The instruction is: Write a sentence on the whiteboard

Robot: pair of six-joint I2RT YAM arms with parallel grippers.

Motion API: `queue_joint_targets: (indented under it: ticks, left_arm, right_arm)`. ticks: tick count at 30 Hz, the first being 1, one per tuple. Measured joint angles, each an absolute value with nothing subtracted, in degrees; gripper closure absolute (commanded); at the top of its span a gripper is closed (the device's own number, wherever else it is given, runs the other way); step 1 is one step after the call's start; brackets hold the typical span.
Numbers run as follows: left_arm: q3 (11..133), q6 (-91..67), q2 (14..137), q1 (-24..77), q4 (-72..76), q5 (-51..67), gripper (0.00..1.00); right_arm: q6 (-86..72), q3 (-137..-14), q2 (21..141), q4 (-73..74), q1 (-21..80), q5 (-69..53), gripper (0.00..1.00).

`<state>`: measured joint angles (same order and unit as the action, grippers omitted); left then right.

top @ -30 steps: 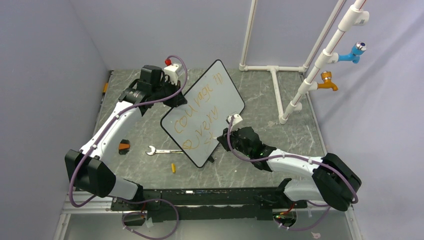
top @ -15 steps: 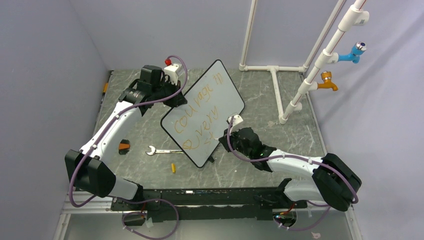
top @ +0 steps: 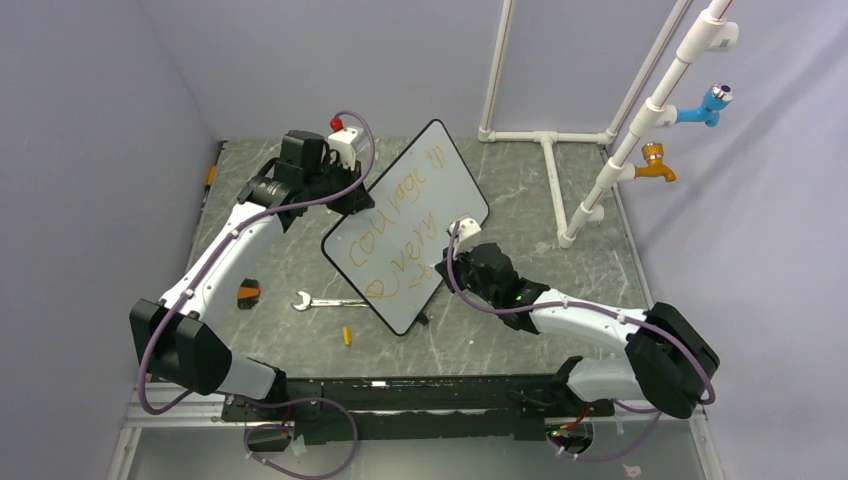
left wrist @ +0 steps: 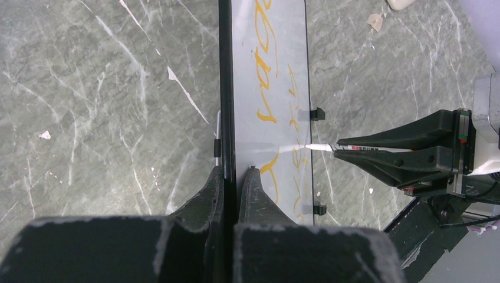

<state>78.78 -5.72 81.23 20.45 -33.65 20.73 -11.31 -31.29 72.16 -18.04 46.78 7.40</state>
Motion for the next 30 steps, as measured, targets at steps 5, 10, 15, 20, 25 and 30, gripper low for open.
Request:
queue_joint_targets:
  ticks: [5,10,15,20,25,30]
  left_arm:
    - [78.78,-5.74,81.23,20.45,-33.65,20.73,1.0]
    - [78.78,-5.76,81.23,20.45,-33.67,20.73,1.0]
    - [78.78,-5.8,81.23,20.45,-33.65,20.73,1.0]
    - [78.78,-5.82,81.23,20.45,-33.67,20.73,1.0]
    - [78.78,-5.82,81.23,20.45,-33.67,20.73,1.0]
    - [78.78,-5.82,81.23,20.45,-33.67,20.71,1.0]
  right_arm:
    - [-11.14,-31.31,69.93,-16.03,46.81,7.44,1.0]
    - [-11.14,-31.31,68.18,-16.47,46.81,7.53,1.0]
    - [-11.16,-31.31,69.91,-16.53,46.78,7.51,1.0]
    - [-11.14,-31.31,71.57,-16.95,46.52,7.51,1.0]
    - [-11.14,-31.31,72.36,-17.58,46.0,7.51,1.0]
    - [-11.09,-31.33,72.86,-18.48,45.01,7.51,1.0]
